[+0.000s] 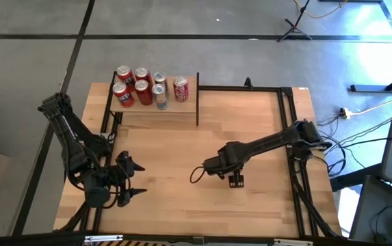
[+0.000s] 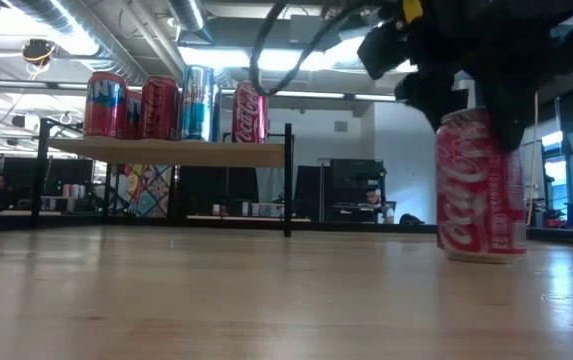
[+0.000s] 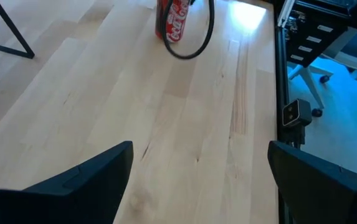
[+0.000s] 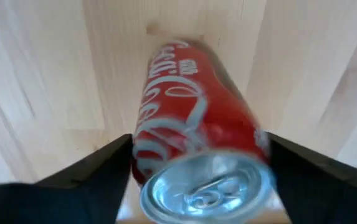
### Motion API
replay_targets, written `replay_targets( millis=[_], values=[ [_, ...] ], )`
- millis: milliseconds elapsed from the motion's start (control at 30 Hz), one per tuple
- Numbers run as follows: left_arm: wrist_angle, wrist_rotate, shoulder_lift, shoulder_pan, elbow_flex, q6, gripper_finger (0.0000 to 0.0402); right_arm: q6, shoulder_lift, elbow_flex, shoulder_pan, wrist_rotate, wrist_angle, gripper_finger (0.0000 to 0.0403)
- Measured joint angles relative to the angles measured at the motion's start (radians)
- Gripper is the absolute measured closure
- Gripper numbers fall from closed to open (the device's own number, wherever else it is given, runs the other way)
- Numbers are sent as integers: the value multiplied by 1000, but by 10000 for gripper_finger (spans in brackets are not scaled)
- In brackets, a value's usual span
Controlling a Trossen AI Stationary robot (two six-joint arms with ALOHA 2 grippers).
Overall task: Place canned beverage on shelf
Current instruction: Put the red white soda can on the shelf aligned with the other red white soda can
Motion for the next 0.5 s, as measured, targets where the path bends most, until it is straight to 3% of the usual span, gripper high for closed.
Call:
replay_targets(
  millis=[67,133,333,500],
  values=[
    [0,0,0,0,0,0,41,2,7,-5,0,0,11,32],
    [0,0,0,0,0,0,41,9,9,-6,0,-7,29,17],
    [0,2,0,0,0,0,41,34,-39,-4,0,-13,20,56],
    [0,2,0,0,0,0,41,132,-135,-4,9,50,22,75]
  ],
)
